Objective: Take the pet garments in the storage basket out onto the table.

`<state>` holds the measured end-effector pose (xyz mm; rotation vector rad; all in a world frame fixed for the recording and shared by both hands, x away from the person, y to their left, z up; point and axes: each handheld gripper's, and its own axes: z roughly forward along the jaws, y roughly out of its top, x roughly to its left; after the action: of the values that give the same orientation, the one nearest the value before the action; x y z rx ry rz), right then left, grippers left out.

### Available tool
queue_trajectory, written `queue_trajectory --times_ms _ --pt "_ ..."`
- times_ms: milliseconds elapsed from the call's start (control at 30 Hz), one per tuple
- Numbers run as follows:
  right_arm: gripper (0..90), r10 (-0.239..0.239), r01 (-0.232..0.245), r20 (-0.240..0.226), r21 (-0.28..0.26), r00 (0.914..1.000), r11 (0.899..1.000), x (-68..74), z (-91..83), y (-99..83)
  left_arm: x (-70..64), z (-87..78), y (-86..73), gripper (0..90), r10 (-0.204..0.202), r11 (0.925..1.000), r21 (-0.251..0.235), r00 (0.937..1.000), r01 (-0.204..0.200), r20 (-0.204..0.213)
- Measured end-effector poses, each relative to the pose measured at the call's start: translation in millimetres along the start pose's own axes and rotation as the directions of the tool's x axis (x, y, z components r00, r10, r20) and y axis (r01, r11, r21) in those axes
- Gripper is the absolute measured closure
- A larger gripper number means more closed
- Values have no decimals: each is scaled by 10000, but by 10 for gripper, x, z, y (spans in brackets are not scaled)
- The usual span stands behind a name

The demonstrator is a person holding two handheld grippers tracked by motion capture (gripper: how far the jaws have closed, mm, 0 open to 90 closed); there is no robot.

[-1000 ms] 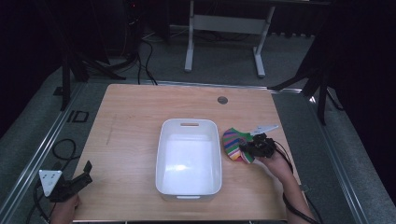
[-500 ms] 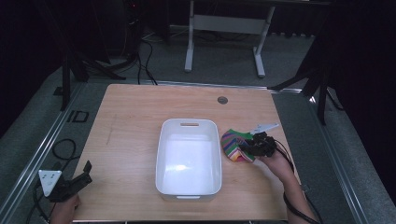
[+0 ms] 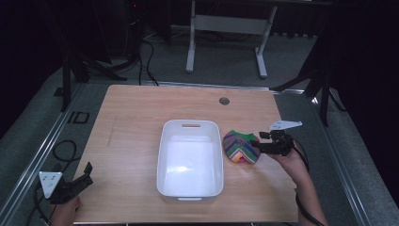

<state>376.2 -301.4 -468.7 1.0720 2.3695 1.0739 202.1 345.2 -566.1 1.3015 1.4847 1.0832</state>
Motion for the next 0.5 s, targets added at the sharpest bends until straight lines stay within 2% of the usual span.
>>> queue_trajectory --times_ms 233,367,500 --pt "214 799 -774 421 -590 9959 9953 -157 -130 -154 0 1 0 9 3 10000 3 10000 -3 -16" --pt "139 926 -896 366 -750 9950 9931 -207 -182 -244 1 1 0 9 -7 10000 1 10000 7 -10" --pt "137 1162 -1104 527 -1027 9918 9886 -232 -216 -349 2 1 0 9 -20 10000 3 10000 20 -9"
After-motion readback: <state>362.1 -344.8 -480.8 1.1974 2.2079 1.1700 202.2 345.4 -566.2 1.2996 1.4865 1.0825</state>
